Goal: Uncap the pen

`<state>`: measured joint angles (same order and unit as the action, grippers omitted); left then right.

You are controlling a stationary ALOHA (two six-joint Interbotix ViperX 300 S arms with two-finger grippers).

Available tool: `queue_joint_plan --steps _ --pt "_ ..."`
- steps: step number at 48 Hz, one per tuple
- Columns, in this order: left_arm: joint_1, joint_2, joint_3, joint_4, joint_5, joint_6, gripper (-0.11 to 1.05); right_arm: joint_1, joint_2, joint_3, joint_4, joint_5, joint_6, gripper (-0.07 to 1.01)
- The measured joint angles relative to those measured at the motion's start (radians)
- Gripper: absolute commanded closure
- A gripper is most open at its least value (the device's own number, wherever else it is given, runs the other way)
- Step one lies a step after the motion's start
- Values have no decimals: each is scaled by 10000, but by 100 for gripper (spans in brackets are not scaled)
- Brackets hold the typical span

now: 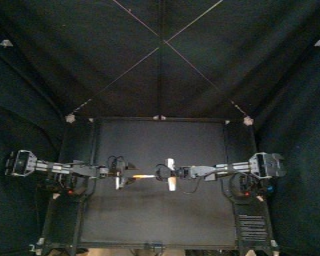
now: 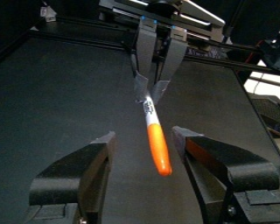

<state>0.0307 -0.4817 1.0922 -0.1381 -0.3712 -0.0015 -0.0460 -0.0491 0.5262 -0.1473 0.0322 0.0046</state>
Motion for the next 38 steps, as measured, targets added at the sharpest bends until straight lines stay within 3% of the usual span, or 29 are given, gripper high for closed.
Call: queue_joint_plan --steps 14,28,38 --pt "0 430 -322 -138 782 0 6 -15 0 -15 0 0 0 48" --pt "77 506 -476 -169 859 0 7 -15 0 0 0 0 0 48" --pt "123 506 -476 -291 966 0 24 -46 0 15 0 0 77 48"
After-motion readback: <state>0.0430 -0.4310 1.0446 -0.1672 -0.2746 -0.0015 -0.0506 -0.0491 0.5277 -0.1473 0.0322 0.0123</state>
